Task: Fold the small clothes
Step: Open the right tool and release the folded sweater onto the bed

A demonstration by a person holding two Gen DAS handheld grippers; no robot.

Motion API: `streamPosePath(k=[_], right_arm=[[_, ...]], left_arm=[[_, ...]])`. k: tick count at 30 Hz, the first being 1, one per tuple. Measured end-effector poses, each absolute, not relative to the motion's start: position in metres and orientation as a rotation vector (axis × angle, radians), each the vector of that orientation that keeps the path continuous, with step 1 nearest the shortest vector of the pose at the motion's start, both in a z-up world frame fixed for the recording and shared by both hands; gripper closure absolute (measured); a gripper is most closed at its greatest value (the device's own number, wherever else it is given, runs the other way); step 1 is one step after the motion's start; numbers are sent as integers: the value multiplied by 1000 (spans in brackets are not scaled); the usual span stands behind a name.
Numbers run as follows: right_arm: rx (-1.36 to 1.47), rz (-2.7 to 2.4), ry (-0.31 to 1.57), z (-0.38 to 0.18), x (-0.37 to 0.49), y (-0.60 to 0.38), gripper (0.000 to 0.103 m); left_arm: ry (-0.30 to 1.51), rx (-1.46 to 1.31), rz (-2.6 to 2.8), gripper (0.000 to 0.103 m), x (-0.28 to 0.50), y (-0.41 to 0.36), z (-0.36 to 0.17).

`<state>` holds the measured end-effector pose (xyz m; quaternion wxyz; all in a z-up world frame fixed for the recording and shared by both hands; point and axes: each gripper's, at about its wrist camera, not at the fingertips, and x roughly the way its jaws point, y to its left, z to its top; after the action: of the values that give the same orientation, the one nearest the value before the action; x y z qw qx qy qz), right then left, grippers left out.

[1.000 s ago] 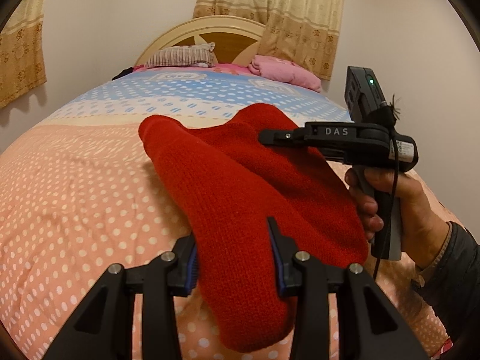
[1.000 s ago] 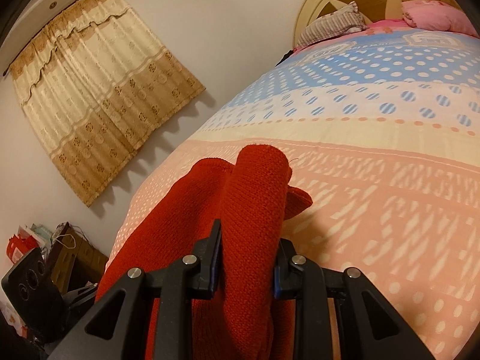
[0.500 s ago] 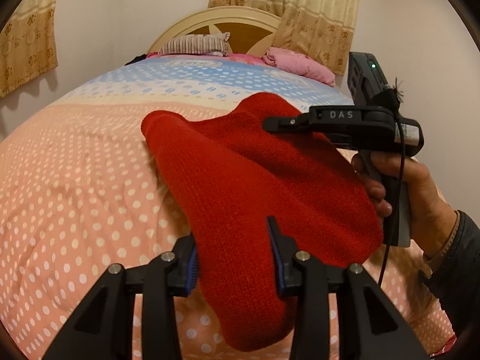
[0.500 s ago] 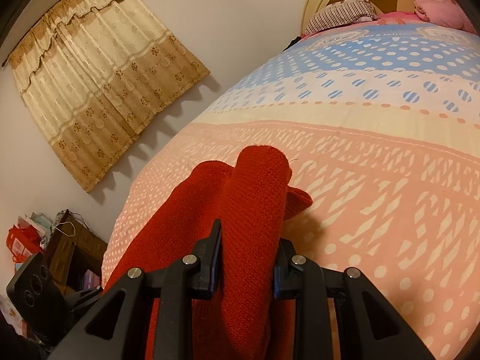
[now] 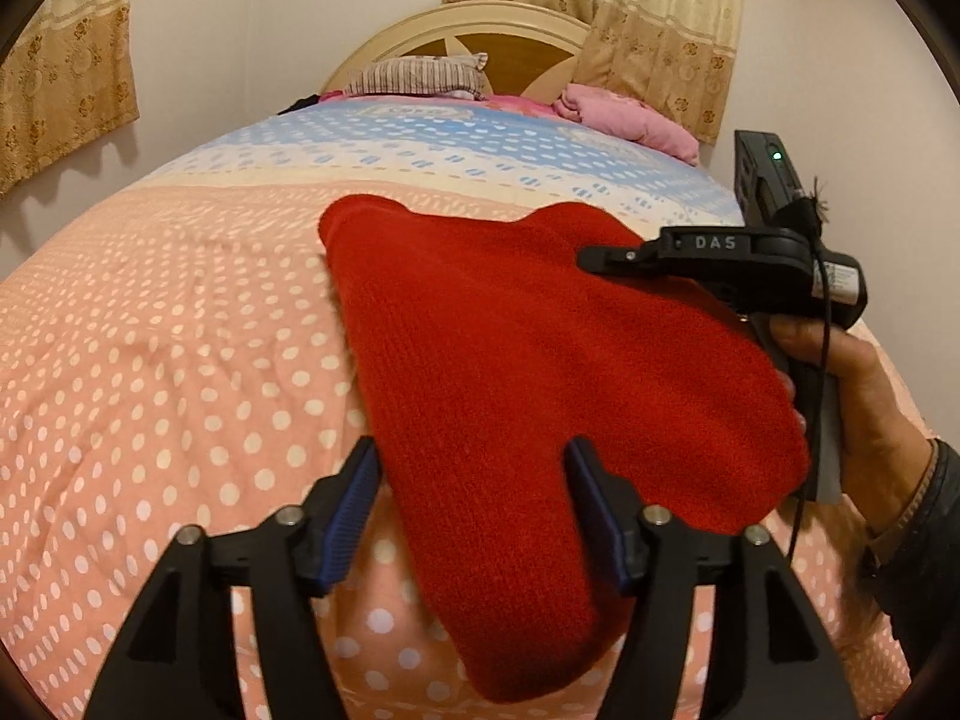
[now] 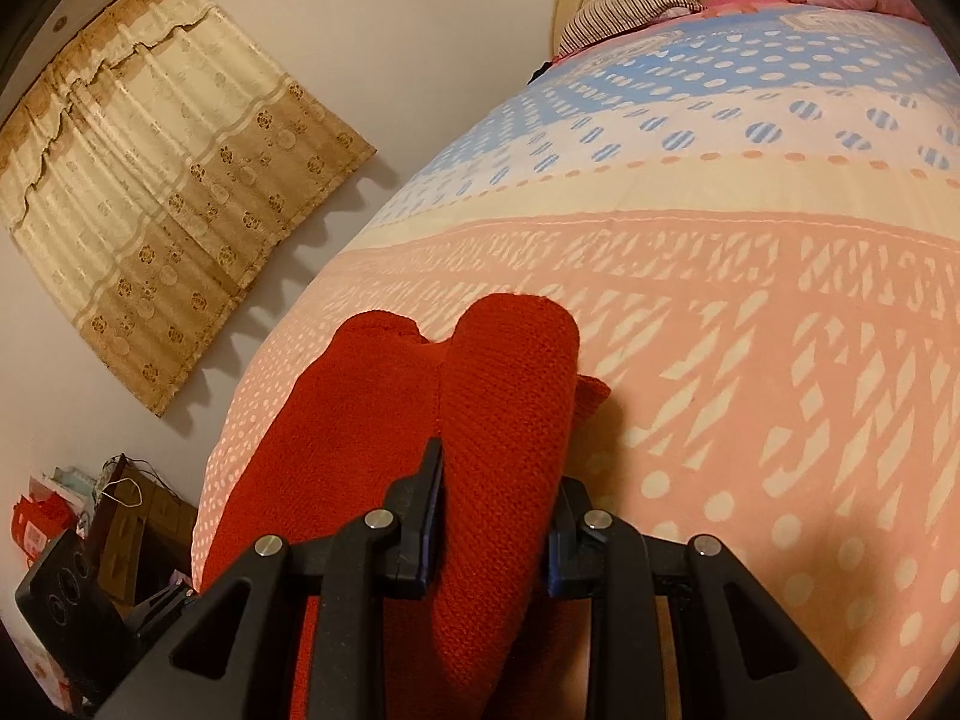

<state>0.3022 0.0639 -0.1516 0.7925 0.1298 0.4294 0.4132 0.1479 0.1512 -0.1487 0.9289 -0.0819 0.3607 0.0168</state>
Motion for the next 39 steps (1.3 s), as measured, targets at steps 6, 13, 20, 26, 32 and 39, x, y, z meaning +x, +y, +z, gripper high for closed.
streamPosePath(k=[6, 13, 20, 26, 32, 39], right_arm=[[300, 841, 968, -163, 305, 59, 75], [326, 839, 922, -158, 296, 48, 72], [322, 805, 900, -151, 290, 36, 71], [302, 772, 736, -112, 260, 14, 71], [267, 904, 694, -85, 218, 26, 60], [115, 919, 798, -115, 193, 52, 60]], left_arm=[[738, -167, 52, 24, 147, 154, -151], [720, -139, 79, 24, 139, 152, -141], [653, -141, 129, 12, 136, 161, -124], [649, -137, 164, 11, 146, 175, -124], [655, -133, 201, 9, 156, 183, -130], [696, -105, 215, 5, 156, 185, -148]])
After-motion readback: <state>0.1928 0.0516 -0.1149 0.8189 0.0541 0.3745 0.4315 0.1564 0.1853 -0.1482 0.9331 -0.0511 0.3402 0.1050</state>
